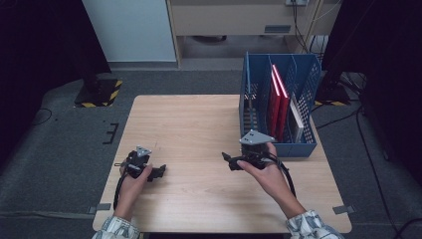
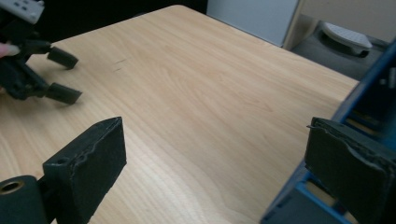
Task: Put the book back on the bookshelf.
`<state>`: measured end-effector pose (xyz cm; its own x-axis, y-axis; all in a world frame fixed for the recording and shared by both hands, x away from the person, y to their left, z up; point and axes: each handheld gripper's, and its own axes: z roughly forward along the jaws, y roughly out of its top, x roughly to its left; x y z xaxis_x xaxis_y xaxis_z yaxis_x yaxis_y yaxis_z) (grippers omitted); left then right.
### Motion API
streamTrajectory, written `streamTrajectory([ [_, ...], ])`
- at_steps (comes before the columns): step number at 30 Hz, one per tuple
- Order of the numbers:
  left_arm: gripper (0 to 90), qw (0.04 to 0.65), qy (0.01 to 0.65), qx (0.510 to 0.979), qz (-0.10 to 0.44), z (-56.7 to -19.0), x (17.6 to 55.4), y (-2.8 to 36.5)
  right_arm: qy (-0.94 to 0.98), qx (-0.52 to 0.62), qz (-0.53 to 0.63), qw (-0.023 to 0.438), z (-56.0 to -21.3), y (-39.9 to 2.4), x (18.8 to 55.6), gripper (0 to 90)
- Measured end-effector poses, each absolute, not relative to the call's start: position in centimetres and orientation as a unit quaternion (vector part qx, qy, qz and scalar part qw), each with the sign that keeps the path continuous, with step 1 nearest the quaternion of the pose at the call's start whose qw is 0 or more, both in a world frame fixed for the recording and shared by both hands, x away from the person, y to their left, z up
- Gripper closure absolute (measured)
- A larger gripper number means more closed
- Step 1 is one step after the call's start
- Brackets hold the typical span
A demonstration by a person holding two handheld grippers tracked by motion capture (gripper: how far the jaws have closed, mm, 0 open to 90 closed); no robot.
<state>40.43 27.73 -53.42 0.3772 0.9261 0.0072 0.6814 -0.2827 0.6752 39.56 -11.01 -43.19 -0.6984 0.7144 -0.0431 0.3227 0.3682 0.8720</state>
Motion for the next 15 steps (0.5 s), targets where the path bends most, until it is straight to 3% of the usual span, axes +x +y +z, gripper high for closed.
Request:
streamTrajectory([
  [15, 0.1, 0.299, 0.518, 0.775, 0.204, -53.4, 40.4, 27.7, 0.828, 0.293, 0.441, 0.184, -46.0, -8.3, 37.4, 5.5],
])
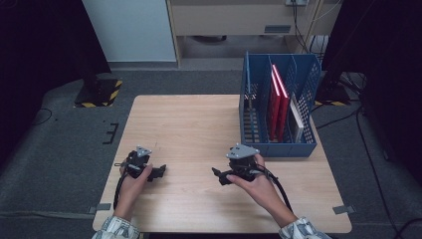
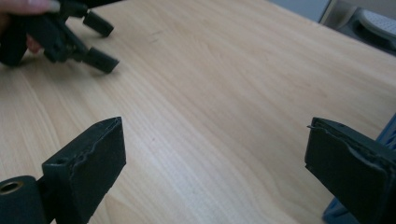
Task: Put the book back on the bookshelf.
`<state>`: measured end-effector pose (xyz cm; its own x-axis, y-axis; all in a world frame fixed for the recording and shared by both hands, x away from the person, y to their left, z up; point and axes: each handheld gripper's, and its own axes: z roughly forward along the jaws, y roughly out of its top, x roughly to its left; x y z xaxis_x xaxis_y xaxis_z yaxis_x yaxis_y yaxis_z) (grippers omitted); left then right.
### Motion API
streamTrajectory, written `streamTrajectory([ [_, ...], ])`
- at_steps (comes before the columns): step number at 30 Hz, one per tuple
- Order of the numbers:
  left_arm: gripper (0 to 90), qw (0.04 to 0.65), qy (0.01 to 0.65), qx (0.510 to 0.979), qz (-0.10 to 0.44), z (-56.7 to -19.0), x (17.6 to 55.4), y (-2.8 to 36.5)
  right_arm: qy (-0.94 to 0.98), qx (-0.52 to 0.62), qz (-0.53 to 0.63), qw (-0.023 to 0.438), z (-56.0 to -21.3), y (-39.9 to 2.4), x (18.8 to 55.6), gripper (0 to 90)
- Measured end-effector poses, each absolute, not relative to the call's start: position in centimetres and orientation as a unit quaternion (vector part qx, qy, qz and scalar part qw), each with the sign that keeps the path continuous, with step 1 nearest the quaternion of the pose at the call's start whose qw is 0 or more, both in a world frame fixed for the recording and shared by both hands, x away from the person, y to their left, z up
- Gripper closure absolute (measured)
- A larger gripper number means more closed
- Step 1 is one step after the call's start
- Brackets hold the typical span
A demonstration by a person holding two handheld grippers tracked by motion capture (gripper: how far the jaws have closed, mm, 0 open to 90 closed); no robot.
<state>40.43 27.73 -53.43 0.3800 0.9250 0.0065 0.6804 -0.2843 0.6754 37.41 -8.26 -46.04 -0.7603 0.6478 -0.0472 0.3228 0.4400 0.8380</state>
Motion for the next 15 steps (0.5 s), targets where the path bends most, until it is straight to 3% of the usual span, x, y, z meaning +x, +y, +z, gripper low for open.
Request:
streamTrajectory([
  [15, 0.0, 0.3, 0.515, 0.777, 0.204, -53.5, 40.4, 27.5, 0.843, 0.318, 0.408, 0.148, -50.4, -8.4, 36.6, 5.9],
])
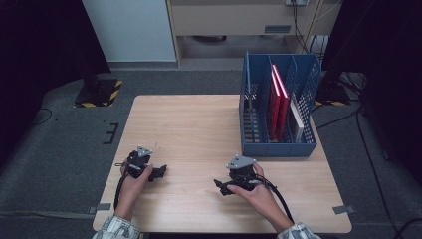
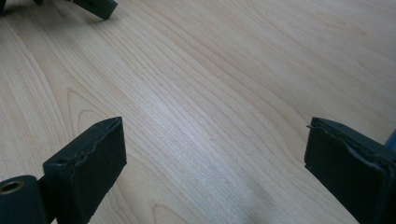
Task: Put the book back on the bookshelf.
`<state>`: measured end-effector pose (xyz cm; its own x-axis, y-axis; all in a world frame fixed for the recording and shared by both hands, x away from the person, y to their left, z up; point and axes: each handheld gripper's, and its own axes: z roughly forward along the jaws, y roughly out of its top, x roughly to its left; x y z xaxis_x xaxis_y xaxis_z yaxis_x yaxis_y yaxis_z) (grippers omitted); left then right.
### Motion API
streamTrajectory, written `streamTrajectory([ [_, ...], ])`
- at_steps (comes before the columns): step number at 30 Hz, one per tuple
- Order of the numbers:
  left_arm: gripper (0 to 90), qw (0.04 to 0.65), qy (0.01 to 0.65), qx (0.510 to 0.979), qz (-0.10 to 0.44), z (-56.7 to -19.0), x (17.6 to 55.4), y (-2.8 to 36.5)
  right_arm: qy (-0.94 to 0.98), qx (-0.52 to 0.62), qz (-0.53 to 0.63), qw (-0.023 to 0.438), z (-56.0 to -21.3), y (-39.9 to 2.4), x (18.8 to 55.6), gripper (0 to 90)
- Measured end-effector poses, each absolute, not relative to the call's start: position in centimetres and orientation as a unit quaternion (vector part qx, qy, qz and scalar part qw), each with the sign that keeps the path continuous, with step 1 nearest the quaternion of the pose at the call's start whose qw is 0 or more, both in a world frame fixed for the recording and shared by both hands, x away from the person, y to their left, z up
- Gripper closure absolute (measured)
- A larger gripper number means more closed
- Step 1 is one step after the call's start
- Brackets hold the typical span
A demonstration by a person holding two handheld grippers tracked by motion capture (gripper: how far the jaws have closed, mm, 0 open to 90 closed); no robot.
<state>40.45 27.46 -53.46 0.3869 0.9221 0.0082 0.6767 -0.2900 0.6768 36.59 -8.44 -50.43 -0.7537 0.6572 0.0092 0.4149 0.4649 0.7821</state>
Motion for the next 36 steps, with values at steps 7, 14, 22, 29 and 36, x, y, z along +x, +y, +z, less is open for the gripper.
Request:
streamTrajectory([
  [7, 0.0, 0.301, 0.514, 0.777, 0.204, -53.5, 40.5, 27.5, 0.845, 0.332, 0.397, 0.132, -51.7, -7.4, 37.6, 6.1],
  [14, 0.0, 0.302, 0.514, 0.777, 0.204, -53.5, 40.5, 27.5, 0.847, 0.343, 0.385, 0.13, -52.4, -7.5, 37.9, 6.7],
  [22, 0.0, 0.302, 0.514, 0.777, 0.204, -53.5, 40.5, 27.5, 0.847, 0.358, 0.371, 0.127, -53.5, -7.4, 38.1, 6.7],
  [29, 0.0, 0.302, 0.514, 0.777, 0.204, -53.5, 40.5, 27.5, 0.844, 0.372, 0.356, 0.151, -53.9, -7.4, 38.2, 4.2],
  [36, 0.0, 0.302, 0.514, 0.777, 0.204, -53.5, 40.5, 27.5, 0.844, 0.38, 0.349, 0.15, -53.9, -7.5, 38.3, 0.7],
])
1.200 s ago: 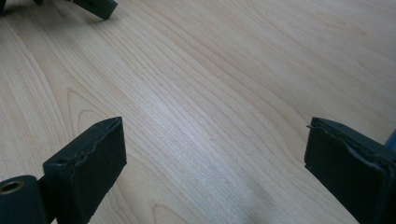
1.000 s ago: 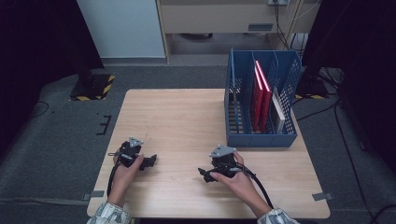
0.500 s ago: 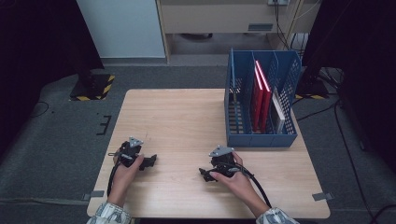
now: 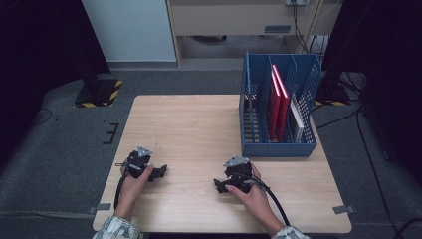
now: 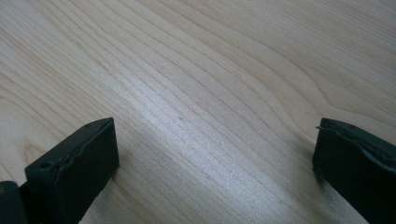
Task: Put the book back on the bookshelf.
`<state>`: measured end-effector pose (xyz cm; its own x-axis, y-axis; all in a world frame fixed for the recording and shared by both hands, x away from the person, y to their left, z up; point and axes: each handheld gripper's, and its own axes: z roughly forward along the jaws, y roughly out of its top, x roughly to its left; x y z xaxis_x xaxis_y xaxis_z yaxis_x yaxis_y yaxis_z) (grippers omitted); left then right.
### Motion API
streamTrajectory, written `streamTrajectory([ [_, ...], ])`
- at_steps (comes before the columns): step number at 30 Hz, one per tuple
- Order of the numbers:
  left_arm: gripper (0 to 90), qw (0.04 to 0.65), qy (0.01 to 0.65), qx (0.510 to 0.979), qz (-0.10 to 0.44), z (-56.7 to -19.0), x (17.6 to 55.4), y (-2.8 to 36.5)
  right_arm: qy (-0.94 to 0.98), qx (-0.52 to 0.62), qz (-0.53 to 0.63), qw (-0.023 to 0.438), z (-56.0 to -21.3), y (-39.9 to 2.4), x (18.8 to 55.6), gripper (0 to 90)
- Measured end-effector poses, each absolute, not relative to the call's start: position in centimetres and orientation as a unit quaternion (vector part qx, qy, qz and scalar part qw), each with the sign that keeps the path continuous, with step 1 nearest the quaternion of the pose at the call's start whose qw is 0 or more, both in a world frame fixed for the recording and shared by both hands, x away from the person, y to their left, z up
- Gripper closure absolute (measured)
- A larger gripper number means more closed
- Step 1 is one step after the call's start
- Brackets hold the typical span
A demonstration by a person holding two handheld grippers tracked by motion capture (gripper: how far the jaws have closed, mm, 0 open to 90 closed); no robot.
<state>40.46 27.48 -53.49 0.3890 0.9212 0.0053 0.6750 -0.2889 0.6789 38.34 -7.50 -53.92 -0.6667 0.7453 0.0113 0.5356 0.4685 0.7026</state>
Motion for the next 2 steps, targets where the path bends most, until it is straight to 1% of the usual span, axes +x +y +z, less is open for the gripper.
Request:
streamTrajectory([
  [2, 0.0, 0.303, 0.513, 0.777, 0.204, -53.5, 40.46, 27.5, 0.844, 0.38, 0.349, 0.15, -53.92, -7.5, 38.34, 0.7],
])
